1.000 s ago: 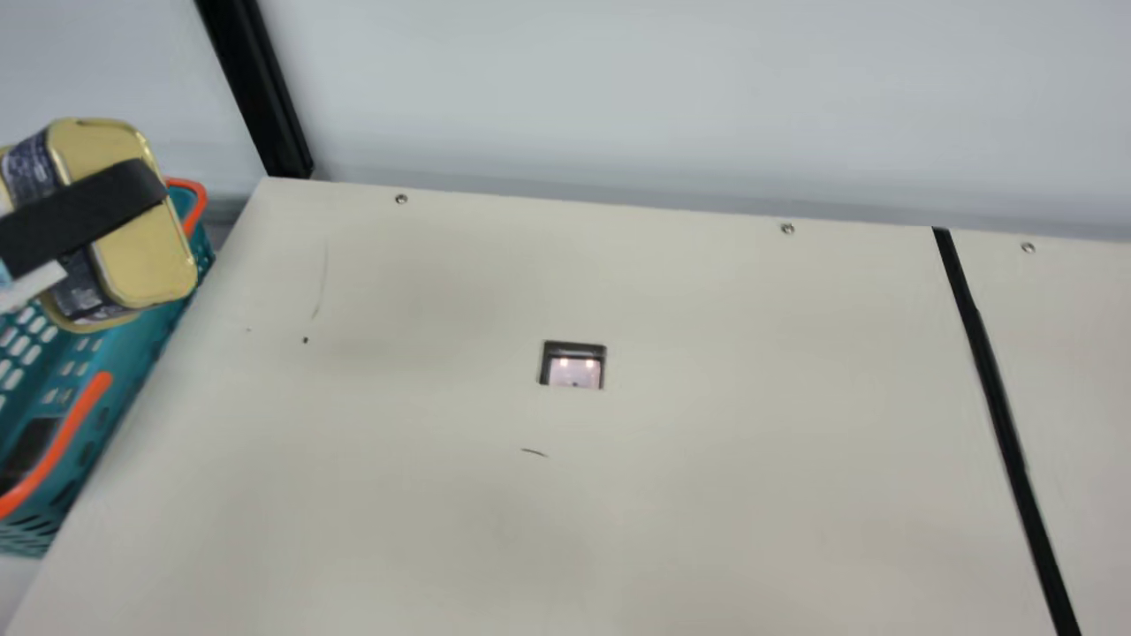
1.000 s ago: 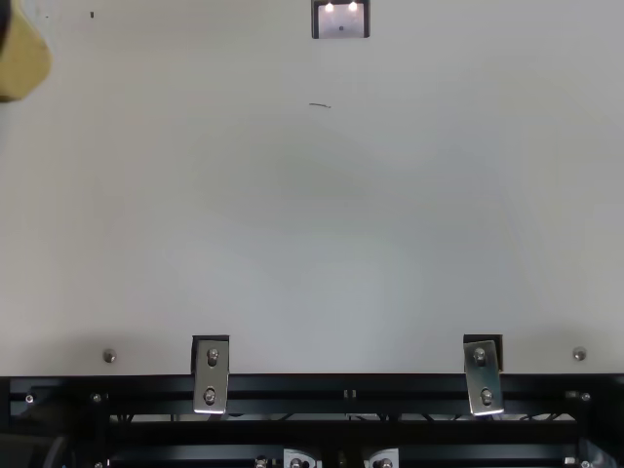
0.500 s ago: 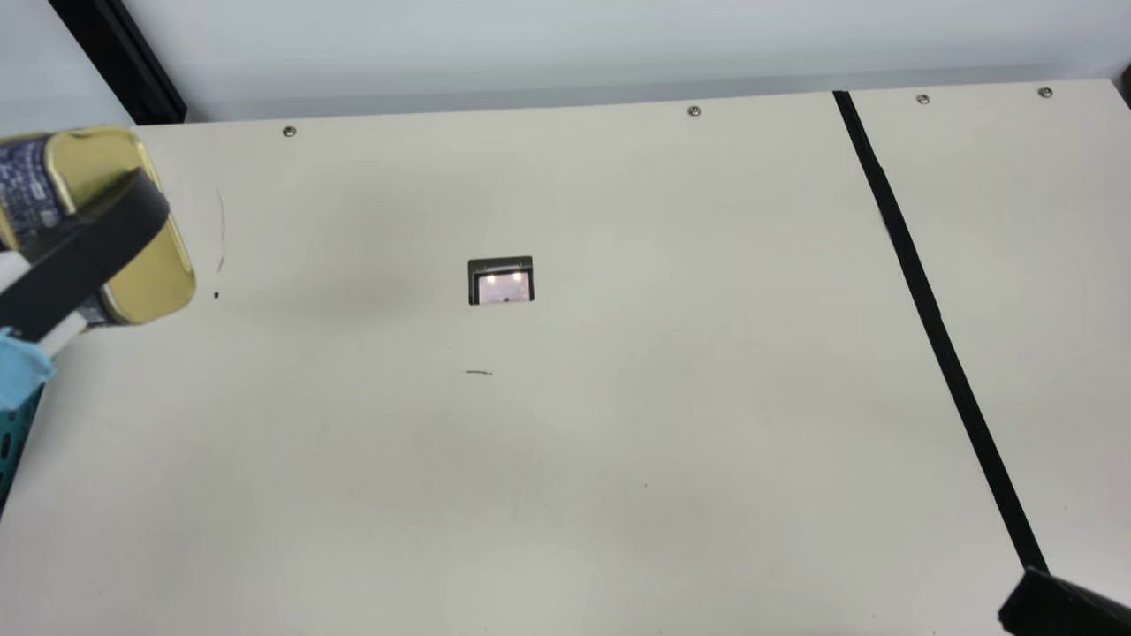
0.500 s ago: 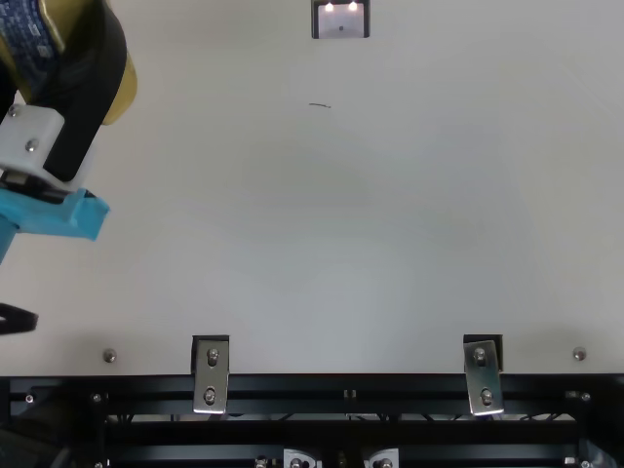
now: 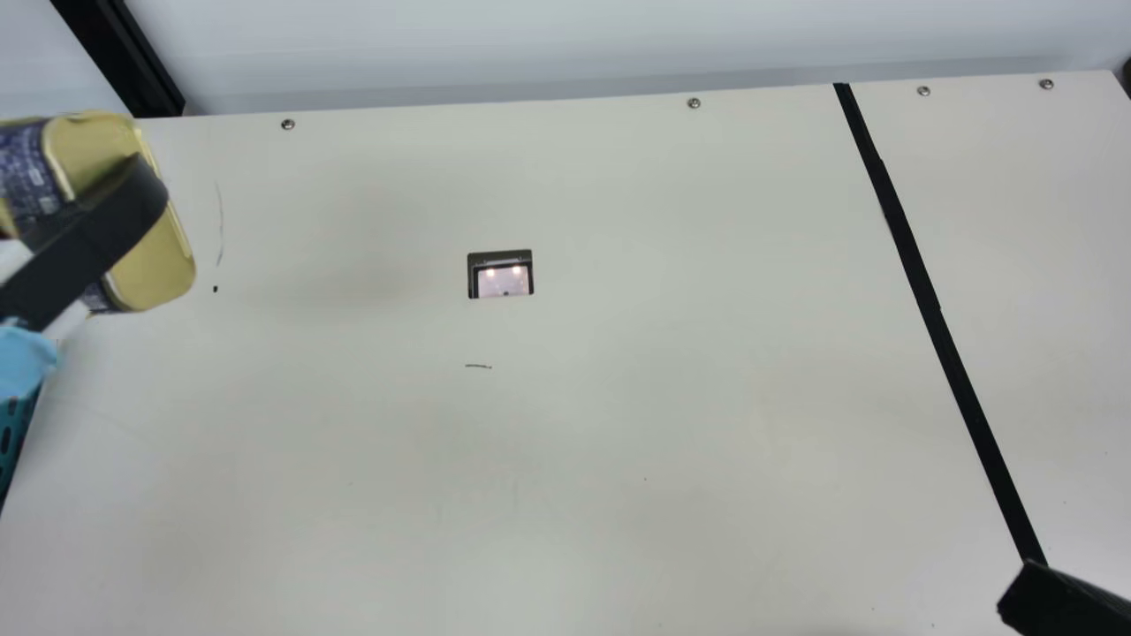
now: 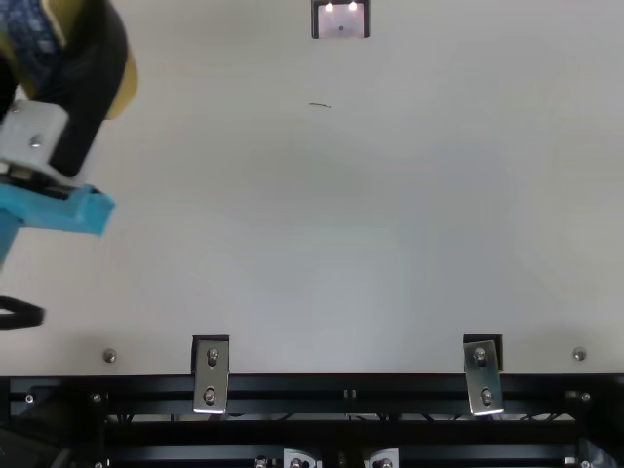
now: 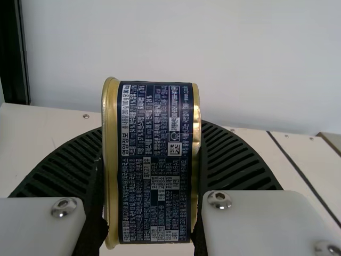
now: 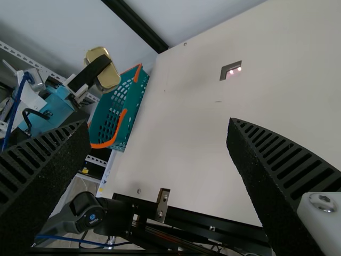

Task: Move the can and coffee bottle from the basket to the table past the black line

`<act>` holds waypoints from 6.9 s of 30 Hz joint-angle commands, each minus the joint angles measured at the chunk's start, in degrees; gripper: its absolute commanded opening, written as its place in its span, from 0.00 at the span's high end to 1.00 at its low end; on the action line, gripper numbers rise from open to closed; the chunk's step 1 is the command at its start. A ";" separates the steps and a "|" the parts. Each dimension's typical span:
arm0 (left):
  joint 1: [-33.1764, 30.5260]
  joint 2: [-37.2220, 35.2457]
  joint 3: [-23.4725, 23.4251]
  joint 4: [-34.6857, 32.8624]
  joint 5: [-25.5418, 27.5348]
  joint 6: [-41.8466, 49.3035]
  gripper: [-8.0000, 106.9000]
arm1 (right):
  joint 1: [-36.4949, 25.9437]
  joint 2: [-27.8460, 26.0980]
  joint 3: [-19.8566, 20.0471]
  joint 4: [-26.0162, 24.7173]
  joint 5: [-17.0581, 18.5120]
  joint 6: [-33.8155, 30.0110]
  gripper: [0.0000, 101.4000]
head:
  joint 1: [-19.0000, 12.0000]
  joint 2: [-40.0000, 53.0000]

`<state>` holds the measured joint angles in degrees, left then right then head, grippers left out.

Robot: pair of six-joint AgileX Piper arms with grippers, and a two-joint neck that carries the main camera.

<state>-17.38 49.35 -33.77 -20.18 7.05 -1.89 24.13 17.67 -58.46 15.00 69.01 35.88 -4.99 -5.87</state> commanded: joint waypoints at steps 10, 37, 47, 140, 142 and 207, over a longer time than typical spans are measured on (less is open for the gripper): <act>-11.70 9.26 7.02 0.62 -21.05 -1.30 0.84 | 0.00 0.00 0.00 0.00 0.00 0.00 0.00 | -0.50 -0.38; -16.34 52.58 -6.53 14.59 -48.86 -13.44 0.84 | 0.00 0.00 0.00 0.00 0.00 0.00 0.00 | -0.50 -0.38; -16.39 56.94 -10.98 14.22 -48.24 -12.02 0.84 | 0.00 0.00 0.00 0.00 0.00 0.00 0.00 | -0.50 -0.38; -15.65 71.47 -26.23 11.73 -46.19 -8.57 0.84 | 0.00 0.00 0.00 0.00 0.00 0.00 0.00 | -0.50 -0.38; -15.64 71.96 -27.42 11.48 -45.54 -8.13 0.84 | 0.00 0.00 0.00 0.00 0.00 0.00 0.00 | -0.50 -0.38; -18.71 74.25 -23.47 2.63 -56.89 -4.57 0.84 | 0.00 0.00 0.00 0.00 0.00 0.00 0.00 | -0.50 -0.38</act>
<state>-36.13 123.38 -56.92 -17.28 -49.62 -6.71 24.13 17.67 -58.46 15.00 69.01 35.88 -4.99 -5.87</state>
